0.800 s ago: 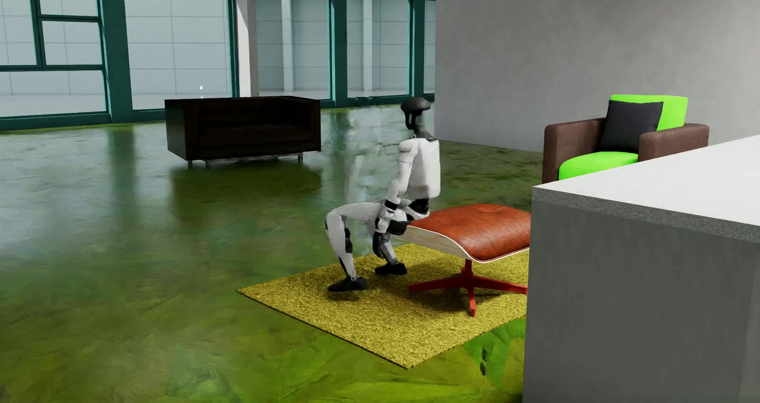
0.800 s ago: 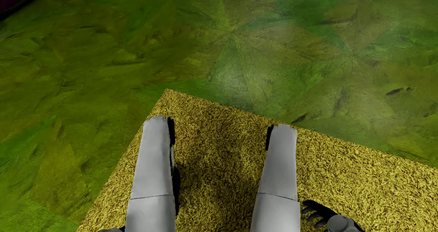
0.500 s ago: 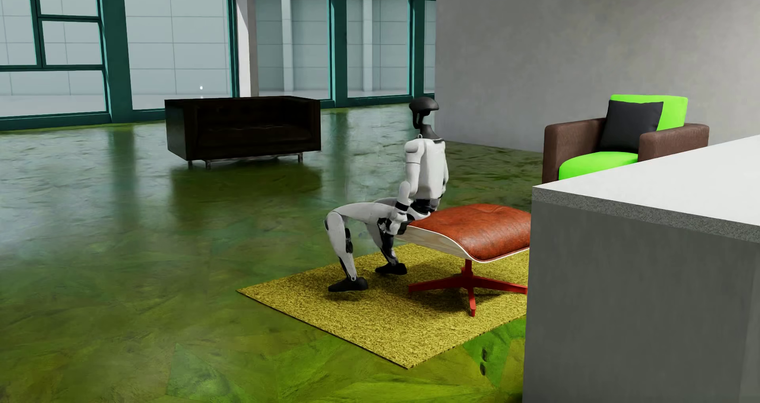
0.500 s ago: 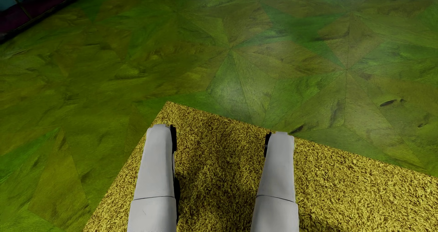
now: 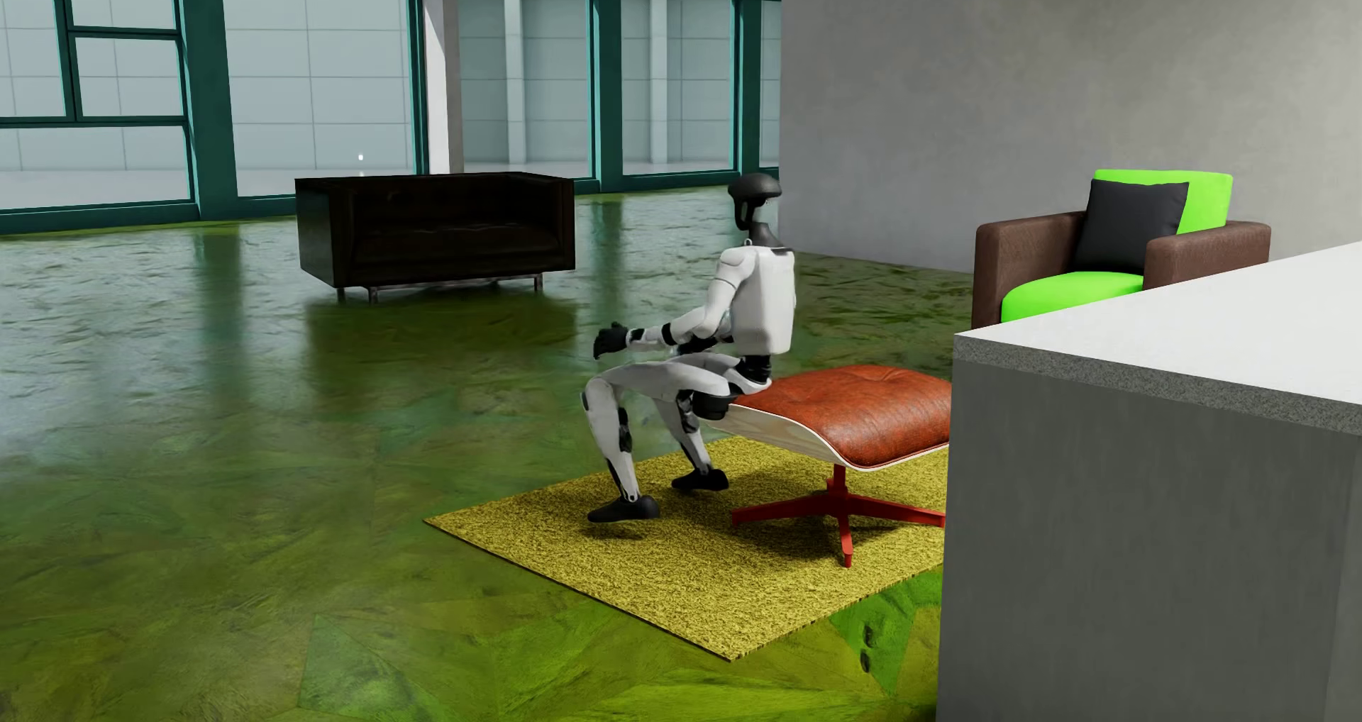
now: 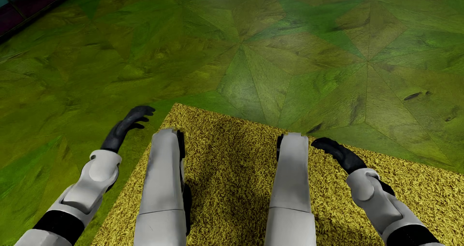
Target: Get off of the chair
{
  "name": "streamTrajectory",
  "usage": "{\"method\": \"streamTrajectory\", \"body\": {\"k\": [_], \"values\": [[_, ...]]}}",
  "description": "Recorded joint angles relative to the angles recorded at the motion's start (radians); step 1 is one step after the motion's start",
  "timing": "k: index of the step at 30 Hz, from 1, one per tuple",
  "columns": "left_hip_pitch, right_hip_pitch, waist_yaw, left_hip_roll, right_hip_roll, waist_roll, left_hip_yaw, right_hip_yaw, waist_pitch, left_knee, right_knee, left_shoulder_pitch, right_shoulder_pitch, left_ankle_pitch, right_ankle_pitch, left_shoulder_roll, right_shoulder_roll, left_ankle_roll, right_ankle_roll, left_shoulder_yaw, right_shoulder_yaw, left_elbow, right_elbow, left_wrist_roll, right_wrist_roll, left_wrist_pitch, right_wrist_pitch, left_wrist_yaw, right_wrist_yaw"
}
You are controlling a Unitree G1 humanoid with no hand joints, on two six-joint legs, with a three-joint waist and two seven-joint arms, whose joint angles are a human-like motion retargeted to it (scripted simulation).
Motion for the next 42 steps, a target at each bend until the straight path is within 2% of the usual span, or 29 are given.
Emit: {"method": "streamTrajectory", "body": {"k": [1,2,4,6,7,8,9,11,13,16,18,20,23,25,28,29,31,32,33,34,35,36,37,39,40,41,42], "values": [[-0.009,-0.011,0.001,0.009,0.006,0.001,-0.004,0.008,0.006,0.004,0.000,-0.060,-0.072,-0.002,0.006,0.053,-0.030,-0.002,0.011,-0.056,0.070,-0.069,-0.088,0.020,0.000,-0.017,-0.012,-0.003,-0.077],[-0.014,-0.023,0.000,0.009,0.008,-0.002,0.000,0.012,0.018,0.004,0.001,-0.134,-0.163,-0.003,0.012,0.106,-0.057,-0.003,0.009,-0.125,0.154,-0.132,-0.161,0.047,-0.015,-0.031,-0.030,-0.050,-0.111],[-0.037,-0.048,0.000,0.013,0.013,-0.005,-0.003,0.020,0.042,0.009,0.000,-0.288,-0.370,-0.007,0.011,0.185,-0.085,-0.007,0.021,-0.294,0.348,-0.229,-0.260,0.109,-0.068,-0.059,-0.083,-0.198,-0.020],[-0.065,-0.079,-0.001,0.018,0.017,-0.009,-0.005,0.021,0.078,0.014,0.001,-0.431,-0.572,-0.017,0.000,0.222,-0.075,-0.011,0.022,-0.445,0.550,-0.276,-0.291,0.139,-0.101,-0.058,-0.122,-0.377,0.116],[-0.086,-0.102,-0.002,0.016,0.012,-0.008,-0.007,0.022,0.093,0.017,0.004,-0.477,-0.651,-0.024,-0.005,0.229,-0.060,-0.015,0.030,-0.505,0.634,-0.273,-0.288,0.133,-0.125,-0.078,-0.151,-0.318,0.150],[-0.107,-0.120,0.000,0.021,0.014,-0.007,-0.011,0.026,0.122,0.022,0.007,-0.514,-0.710,-0.031,-0.012,0.239,-0.046,-0.016,0.041,-0.524,0.700,-0.265,-0.270,0.117,-0.135,-0.101,-0.160,-0.214,0.023],[-0.130,-0.143,0.003,0.024,0.016,-0.009,-0.014,0.029,0.149,0.028,0.012,-0.537,-0.734,-0.039,-0.019,0.256,-0.056,-0.018,0.046,-0.522,0.723,-0.283,-0.277,0.100,-0.124,-0.109,-0.154,-0.170,-0.060],[-0.195,-0.211,0.002,0.019,0.023,-0.012,-0.019,0.037,0.192,0.038,0.024,-0.584,-0.795,-0.053,-0.028,0.303,-0.123,-0.027,0.044,-0.549,0.767,-0.365,-0.370,0.064,-0.092,-0.131,-0.159,-0.080,-0.135],[-0.270,-0.290,0.001,0.023,0.031,-0.019,-0.026,0.047,0.229,0.050,0.034,-0.628,-0.855,-0.073,-0.042,0.359,-0.171,-0.039,0.047,-0.568,0.828,-0.451,-0.431,0.029,-0.073,-0.154,-0.166,0.012,-0.253],[-0.368,-0.383,0.001,0.037,0.038,-0.030,-0.041,0.048,0.282,0.057,0.030,-0.701,-0.915,-0.117,-0.072,0.433,-0.236,-0.051,0.059,-0.600,0.861,-0.531,-0.497,0.015,-0.070,-0.184,-0.202,0.101,-0.372],[-0.395,-0.405,0.005,0.035,0.037,-0.036,-0.041,0.040,0.299,0.036,0.003,-0.761,-0.932,-0.142,-0.096,0.452,-0.258,-0.046,0.064,-0.641,0.866,-0.548,-0.515,0.010,-0.063,-0.203,-0.221,0.116,-0.400],[-0.366,-0.373,0.005,0.026,0.042,-0.040,-0.027,0.018,0.303,-0.025,-0.062,-0.766,-0.916,-0.159,-0.105,0.433,-0.238,-0.028,0.054,-0.650,0.855,-0.518,-0.482,0.027,-0.073,-0.208,-0.228,0.113,-0.397],[-0.238,-0.254,0.005,0.003,0.040,-0.042,0.006,-0.019,0.275,-0.242,-0.280,-0.681,-0.837,-0.139,-0.075,0.327,-0.141,-0.002,0.040,-0.585,0.793,-0.375,-0.330,0.084,-0.111,-0.174,-0.213,0.031,-0.302],[-0.099,-0.120,0.005,-0.018,0.037,-0.042,0.037,-0.055,0.242,-0.463,-0.495,-0.628,-0.756,-0.090,-0.024,0.204,-0.020,0.019,0.025,-0.551,0.719,-0.202,-0.150,0.155,-0.161,-0.141,-0.203,-0.078,-0.182],[0.160,0.137,0.007,-0.042,0.039,-0.041,0.080,-0.119,0.161,-0.847,-0.867,-0.548,-0.626,0.018,0.078,-0.026,0.226,0.037,0.000,-0.497,0.586,0.154,0.207,0.297,-0.236,-0.101,-0.196,-0.278,0.042],[0.254,0.227,0.008,-0.052,0.039,-0.041,0.096,-0.145,0.123,-0.974,-0.984,-0.513,-0.578,0.057,0.114,-0.110,0.305,0.042,-0.006,-0.477,0.542,0.286,0.329,0.350,-0.261,-0.103,-0.200,-0.316,0.093],[0.452,0.423,0.008,-0.076,0.041,-0.033,0.133,-0.202,0.037,-1.226,-1.217,-0.441,-0.487,0.139,0.180,-0.271,0.443,0.056,-0.022,-0.445,0.470,0.529,0.539,0.423,-0.289,-0.066,-0.167,-0.386,0.200],[0.556,0.521,0.007,-0.097,0.052,-0.033,0.138,-0.226,-0.013,-1.357,-1.331,-0.393,-0.434,0.179,0.210,-0.329,0.489,0.067,-0.040,-0.422,0.429,0.602,0.599,0.428,-0.262,-0.020,-0.113,-0.408,0.243],[0.658,0.617,0.006,-0.119,0.063,-0.030,0.144,-0.253,-0.066,-1.480,-1.436,-0.337,-0.379,0.215,0.236,-0.367,0.514,0.085,-0.057,-0.389,0.387,0.643,0.625,0.411,-0.225,0.029,-0.072,-0.431,0.299],[0.751,0.708,0.007,-0.140,0.072,-0.027,0.143,-0.278,-0.123,-1.589,-1.535,-0.274,-0.321,0.245,0.260,-0.387,0.513,0.103,-0.066,-0.360,0.361,0.650,0.602,0.399,-0.219,0.053,-0.072,-0.453,0.366],[0.830,0.783,0.010,-0.156,0.079,-0.026,0.138,-0.294,-0.179,-1.674,-1.605,-0.216,-0.262,0.263,0.270,-0.389,0.495,0.121,-0.077,-0.327,0.337,0.638,0.546,0.386,-0.221,0.043,-0.101,-0.486,0.422],[0.895,0.850,0.014,-0.169,0.083,-0.025,0.131,-0.309,-0.229,-1.735,-1.659,-0.163,-0.207,0.274,0.273,-0.381,0.462,0.129,-0.088,-0.300,0.314,0.607,0.471,0.372,-0.217,0.039,-0.119,-0.514,0.463],[0.956,0.910,0.019,-0.183,0.079,-0.023,0.125,-0.325,-0.281,-1.792,-1.700,-0.105,-0.149,0.282,0.269,-0.371,0.425,0.141,-0.094,-0.270,0.285,0.584,0.408,0.344,-0.194,0.033,-0.133,-0.503,0.474],[0.995,0.959,0.021,-0.199,0.078,-0.005,0.114,-0.338,-0.373,-1.832,-1.701,-0.020,-0.064,0.288,0.218,-0.357,0.361,0.142,-0.130,-0.203,0.193,0.556,0.342,0.281,-0.129,0.045,-0.127,-0.438,0.440],[1.039,1.004,0.015,-0.196,0.087,-0.002,0.114,-0.346,-0.374,-1.834,-1.665,0.011,-0.028,0.284,0.161,-0.346,0.351,0.130,-0.157,-0.155,0.139,0.570,0.344,0.262,-0.104,0.033,-0.128,-0.398,0.398],[1.071,1.009,0.009,-0.194,0.084,0.012,0.106,-0.314,-0.368,-1.837,-1.599,0.044,-0.008,0.283,0.103,-0.329,0.359,0.132,-0.119,-0.109,0.094,0.554,0.383,0.237,-0.090,0.031,-0.117,-0.361,0.325],[1.054,0.964,0.002,-0.191,0.103,0.006,0.080,-0.221,-0.414,-1.836,-1.549,0.053,0.017,0.297,0.075,-0.319,0.383,0.131,-0.078,-0.117,0.073,0.592,0.451,0.219,-0.041,0.030,-0.093,-0.307,0.238]]}}
